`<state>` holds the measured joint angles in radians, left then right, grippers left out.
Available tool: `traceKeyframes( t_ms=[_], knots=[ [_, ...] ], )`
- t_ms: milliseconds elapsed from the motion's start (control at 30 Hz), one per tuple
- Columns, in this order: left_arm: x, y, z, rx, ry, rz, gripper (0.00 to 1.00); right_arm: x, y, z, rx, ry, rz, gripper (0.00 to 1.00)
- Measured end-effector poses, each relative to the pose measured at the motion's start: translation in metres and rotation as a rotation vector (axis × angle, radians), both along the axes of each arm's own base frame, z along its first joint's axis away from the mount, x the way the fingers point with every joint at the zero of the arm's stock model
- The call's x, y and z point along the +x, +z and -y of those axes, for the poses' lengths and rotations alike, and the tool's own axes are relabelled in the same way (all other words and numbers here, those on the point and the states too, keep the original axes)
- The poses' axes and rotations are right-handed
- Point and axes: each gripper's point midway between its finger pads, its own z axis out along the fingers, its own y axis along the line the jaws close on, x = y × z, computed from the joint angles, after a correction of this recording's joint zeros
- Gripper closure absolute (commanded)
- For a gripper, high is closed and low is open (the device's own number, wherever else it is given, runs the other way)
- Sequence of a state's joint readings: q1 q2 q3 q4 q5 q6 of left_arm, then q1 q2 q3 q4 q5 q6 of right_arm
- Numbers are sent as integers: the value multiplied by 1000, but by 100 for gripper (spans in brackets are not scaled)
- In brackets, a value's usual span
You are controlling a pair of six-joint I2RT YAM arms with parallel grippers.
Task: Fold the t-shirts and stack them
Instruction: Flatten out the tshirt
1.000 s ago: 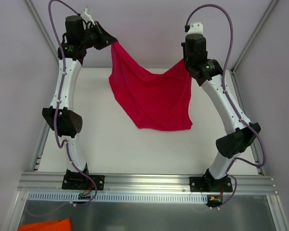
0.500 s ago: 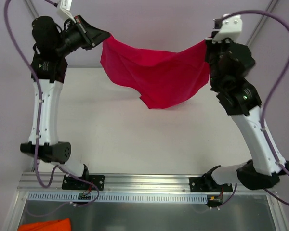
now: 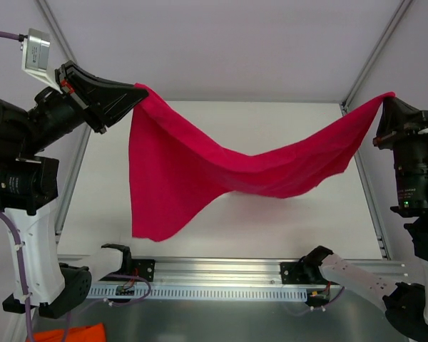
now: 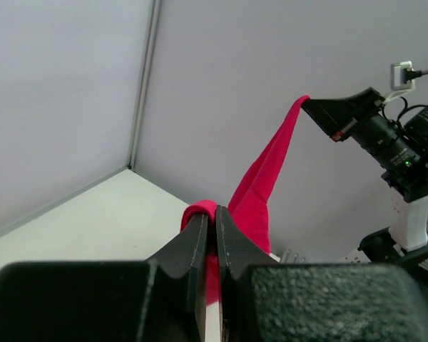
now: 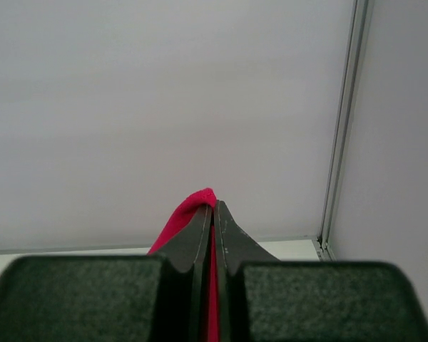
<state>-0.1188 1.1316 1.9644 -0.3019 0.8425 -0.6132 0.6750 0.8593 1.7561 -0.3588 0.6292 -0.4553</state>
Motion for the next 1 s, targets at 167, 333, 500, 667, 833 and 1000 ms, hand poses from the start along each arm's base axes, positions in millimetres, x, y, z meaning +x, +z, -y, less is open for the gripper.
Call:
traceKeyframes(
  t_ms=[167,333,500,667,833,1000],
  knots=[
    [-19,7,3,15,-47,48,100,-5,-3,4,-2,-2,0,99],
    [-31,12,5,26,-90,86,100,-13,19,8,13,10,45,99],
    [-48,20,8,41,-147,133,100,-26,43,13,44,34,116,99],
    [-64,26,10,61,-188,192,100,-37,57,13,53,73,168,99],
    [-75,30,10,70,-202,238,100,-45,61,15,43,93,192,99],
    [-58,30,8,60,-150,225,100,-36,57,12,-1,64,174,99]
  ],
)
